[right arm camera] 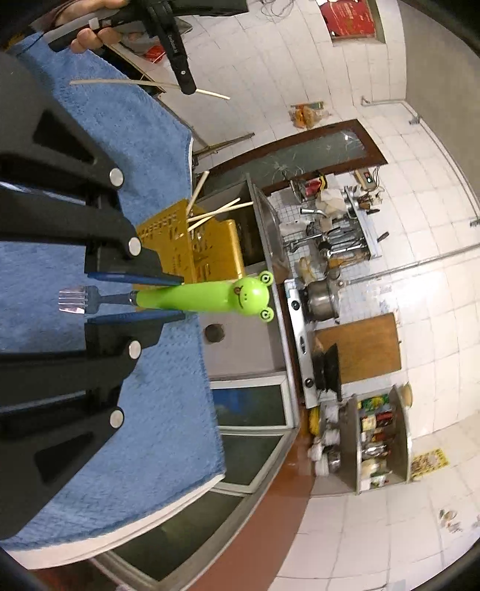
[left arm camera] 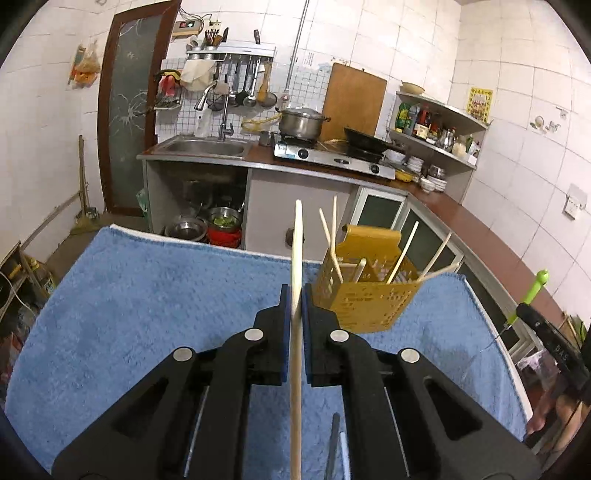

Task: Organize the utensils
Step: 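Lower the left tool's chopstick into the holder and open while the right tool holds the fork above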

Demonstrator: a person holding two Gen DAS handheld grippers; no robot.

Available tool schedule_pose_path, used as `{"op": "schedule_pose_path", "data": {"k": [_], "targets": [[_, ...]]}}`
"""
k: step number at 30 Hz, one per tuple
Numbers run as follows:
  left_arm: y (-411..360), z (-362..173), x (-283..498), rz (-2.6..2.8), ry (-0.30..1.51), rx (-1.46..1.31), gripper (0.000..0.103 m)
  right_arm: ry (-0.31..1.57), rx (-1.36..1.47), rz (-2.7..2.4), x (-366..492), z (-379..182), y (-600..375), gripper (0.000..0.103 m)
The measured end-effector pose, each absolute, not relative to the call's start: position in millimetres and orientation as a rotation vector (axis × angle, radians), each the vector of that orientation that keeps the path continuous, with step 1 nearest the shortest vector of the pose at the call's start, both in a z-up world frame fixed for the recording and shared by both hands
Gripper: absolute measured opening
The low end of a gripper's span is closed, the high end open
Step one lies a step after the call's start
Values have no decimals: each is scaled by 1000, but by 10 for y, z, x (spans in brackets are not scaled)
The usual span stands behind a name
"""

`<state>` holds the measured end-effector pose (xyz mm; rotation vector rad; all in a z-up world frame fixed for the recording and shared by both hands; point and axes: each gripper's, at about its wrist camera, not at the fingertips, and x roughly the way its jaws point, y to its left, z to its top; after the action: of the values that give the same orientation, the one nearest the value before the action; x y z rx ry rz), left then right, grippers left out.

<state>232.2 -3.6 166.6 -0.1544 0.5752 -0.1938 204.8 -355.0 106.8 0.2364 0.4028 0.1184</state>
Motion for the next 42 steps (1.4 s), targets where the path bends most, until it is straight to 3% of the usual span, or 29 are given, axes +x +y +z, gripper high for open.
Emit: {"op": "schedule_pose_path", "data": {"k": [3,8,15,17,19,27,37,42], "targets": [[-126,1807,2326,-218,542,-165,5,389,227,139,2094,1146,-3492,14],[-331,1711,2374,-241,525,-102,14,378,220,156,2226,1172,-3464,14],[-227,1516,2610,-197,566,-125,15,375,223,180,2289,1022,-3398,14],[-150,1504,2638,-190,589,-142,14,367,212,170,2306,996,-3358,14],[-93,1539,2617,-194,604,-155,1,357,207,165,2320,1008,-3313,14],[-84,1861,2419,-197,464,-59,0,306,196,173,2386,1164,-3130,14],[-315,1592,3172,-431,549,-89,0,261,213,155,2660,1261,-3119,14],[-355,1044,3346,-443,810,-29,0,334,184,149,2731,1098,-3099,14]]}}
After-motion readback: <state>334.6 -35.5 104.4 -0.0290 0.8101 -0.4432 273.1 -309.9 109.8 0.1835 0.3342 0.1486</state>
